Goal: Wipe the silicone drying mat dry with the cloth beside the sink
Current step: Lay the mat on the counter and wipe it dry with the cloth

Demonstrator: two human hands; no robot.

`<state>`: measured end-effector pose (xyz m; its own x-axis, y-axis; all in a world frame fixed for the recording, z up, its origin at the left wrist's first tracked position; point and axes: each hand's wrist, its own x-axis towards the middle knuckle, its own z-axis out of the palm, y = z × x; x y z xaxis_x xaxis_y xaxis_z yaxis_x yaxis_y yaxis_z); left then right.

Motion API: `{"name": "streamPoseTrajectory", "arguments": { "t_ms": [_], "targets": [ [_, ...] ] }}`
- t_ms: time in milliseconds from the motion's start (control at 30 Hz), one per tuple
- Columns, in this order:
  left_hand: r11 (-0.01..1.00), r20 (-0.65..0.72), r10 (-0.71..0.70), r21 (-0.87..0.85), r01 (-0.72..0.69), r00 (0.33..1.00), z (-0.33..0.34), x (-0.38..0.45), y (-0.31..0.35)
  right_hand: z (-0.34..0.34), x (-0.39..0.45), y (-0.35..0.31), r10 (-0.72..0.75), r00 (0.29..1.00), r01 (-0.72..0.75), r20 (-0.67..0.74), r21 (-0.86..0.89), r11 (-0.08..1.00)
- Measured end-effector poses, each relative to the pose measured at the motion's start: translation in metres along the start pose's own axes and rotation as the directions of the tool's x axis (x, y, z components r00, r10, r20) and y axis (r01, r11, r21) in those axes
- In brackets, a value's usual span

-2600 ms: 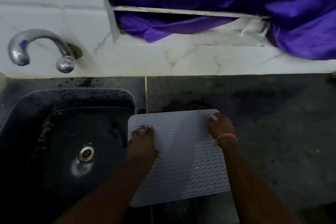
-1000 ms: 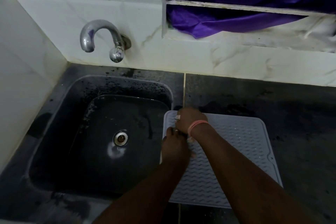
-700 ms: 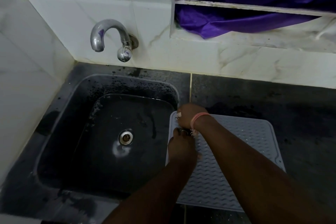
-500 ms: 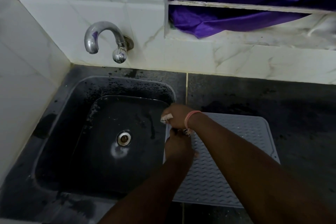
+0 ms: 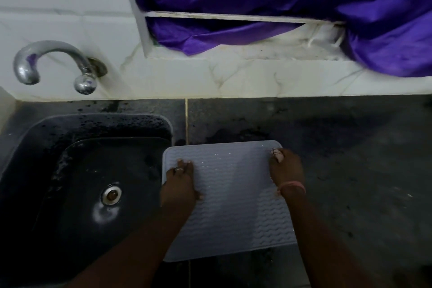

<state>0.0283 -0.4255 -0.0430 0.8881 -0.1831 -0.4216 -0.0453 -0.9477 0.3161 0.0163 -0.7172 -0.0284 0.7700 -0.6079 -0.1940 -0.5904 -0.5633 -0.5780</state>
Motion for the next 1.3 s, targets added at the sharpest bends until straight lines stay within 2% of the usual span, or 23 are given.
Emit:
{"name": "streamPoseTrajectory", "arguments": {
  "t_ms": [167,300,433,633,933,1000,1100,1200,1300],
  "targets": [
    [1.0,-0.015,0.011,0.029,-0.011,1.0,-0.004,-0.001,-0.001,-0.008,0.008,-0.007,-0.072,0.997,0.072,0.011,-0.23,0.97],
    [0.998,-0.003,0.013,0.055,-0.013,1.0,-0.01,-0.002,0.001,-0.003,0.005,-0.022,-0.016,0.995,0.055,0.097,-0.418,0.907],
    [0.998,0.018,0.027,0.055,-0.028,0.999,-0.014,0.001,-0.004,0.005,0.004,-0.024,-0.013,0.992,0.065,0.129,-0.41,0.91],
    [0.972,0.102,0.121,0.191,-0.139,0.987,-0.025,0.005,-0.019,0.017,0.0,-0.034,-0.046,0.983,0.116,0.175,-0.418,0.901],
    [0.984,-0.128,0.131,0.139,-0.113,0.983,-0.012,0.0,-0.032,0.042,-0.024,-0.066,-0.151,0.952,0.263,0.265,-0.463,0.847],
    [0.997,-0.173,0.066,0.054,-0.057,0.983,-0.01,-0.002,-0.034,0.052,-0.033,-0.078,-0.171,0.943,0.29,0.287,-0.452,0.843],
    [0.987,-0.143,-0.09,-0.148,0.069,0.986,-0.01,-0.001,-0.037,0.069,-0.047,-0.098,-0.191,0.927,0.325,0.322,-0.44,0.837],
    [0.877,-0.023,-0.262,-0.423,0.229,0.965,-0.009,0.006,-0.044,0.082,-0.055,-0.115,-0.202,0.914,0.351,0.351,-0.44,0.827],
    [0.831,0.095,-0.226,-0.5,0.243,0.97,-0.004,0.012,-0.055,0.095,-0.066,-0.128,-0.234,0.895,0.391,0.379,-0.417,0.821]
  ]
}}
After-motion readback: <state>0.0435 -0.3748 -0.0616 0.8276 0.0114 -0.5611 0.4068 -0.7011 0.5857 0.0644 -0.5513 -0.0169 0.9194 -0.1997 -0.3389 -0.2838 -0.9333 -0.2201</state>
